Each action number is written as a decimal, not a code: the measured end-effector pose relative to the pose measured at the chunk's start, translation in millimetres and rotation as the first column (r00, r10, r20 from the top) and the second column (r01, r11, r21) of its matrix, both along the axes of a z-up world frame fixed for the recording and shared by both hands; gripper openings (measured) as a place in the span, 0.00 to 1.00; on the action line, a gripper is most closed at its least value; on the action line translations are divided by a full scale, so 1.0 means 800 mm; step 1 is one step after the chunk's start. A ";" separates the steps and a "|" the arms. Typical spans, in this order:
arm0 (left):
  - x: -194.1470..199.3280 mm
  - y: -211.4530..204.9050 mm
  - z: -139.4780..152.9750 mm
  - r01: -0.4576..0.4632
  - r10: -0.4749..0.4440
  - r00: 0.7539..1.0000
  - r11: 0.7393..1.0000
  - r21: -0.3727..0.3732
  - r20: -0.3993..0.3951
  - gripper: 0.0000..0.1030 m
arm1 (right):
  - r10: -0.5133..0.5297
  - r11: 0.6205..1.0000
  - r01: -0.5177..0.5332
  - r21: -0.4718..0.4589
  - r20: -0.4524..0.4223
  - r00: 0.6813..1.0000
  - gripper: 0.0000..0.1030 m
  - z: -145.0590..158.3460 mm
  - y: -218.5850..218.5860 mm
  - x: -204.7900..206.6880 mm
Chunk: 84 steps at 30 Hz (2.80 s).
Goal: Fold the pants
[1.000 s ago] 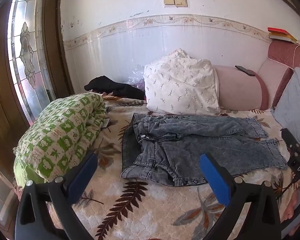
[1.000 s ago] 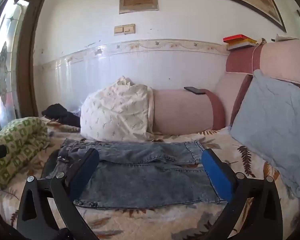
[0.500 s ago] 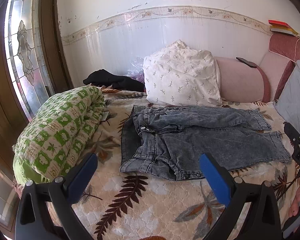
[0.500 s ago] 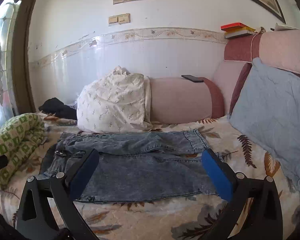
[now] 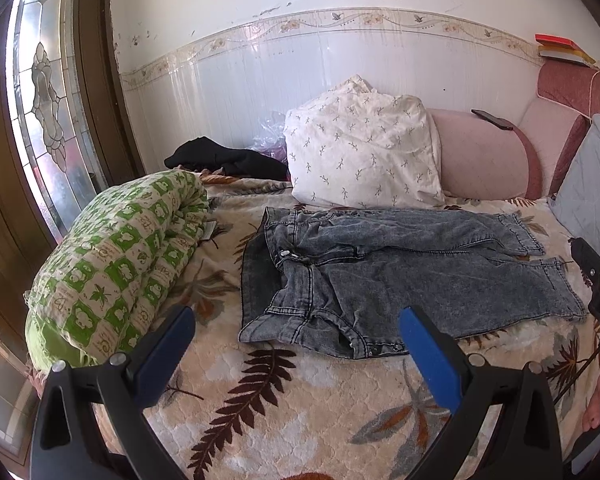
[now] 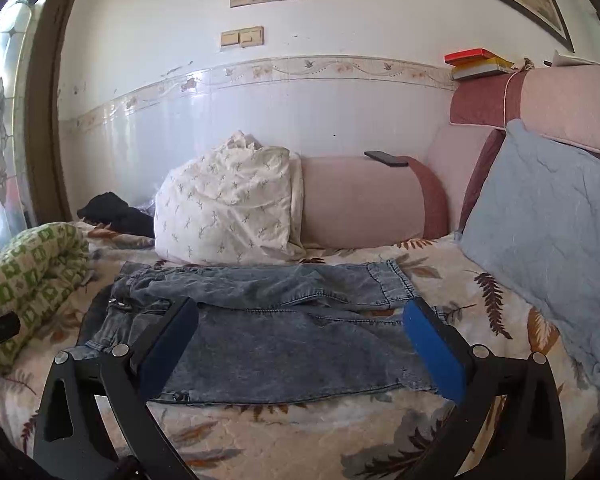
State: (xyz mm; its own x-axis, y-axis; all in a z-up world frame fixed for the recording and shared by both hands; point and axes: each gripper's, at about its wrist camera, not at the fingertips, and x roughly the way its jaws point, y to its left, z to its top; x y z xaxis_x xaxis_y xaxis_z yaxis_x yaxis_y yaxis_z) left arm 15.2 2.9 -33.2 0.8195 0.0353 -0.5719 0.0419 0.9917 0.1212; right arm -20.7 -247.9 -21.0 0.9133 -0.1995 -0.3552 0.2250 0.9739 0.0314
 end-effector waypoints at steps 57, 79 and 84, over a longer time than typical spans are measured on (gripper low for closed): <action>0.337 0.089 -0.065 -0.049 0.072 0.975 0.992 0.117 -0.208 1.00 | -0.107 0.989 0.137 0.061 -0.353 0.930 1.00 -0.039 -0.197 0.196; 0.551 0.111 -0.149 -0.066 0.109 0.904 0.991 0.115 -0.413 1.00 | -0.101 0.928 0.305 0.213 -0.643 0.759 0.84 -0.164 -0.356 0.449; 0.562 0.113 -0.160 -0.064 0.102 0.893 0.993 0.101 -0.438 1.00 | -0.056 0.924 0.296 0.242 -0.682 0.730 0.60 -0.184 -0.351 0.464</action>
State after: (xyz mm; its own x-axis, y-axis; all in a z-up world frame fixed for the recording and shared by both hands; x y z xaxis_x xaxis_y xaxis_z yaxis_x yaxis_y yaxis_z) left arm 465.2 93.7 -161.4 0.4750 0.1540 -0.8664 0.0278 0.9814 0.1897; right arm 350.1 -529.1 -167.9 0.3882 -0.1008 -0.9160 0.4720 0.8755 0.1037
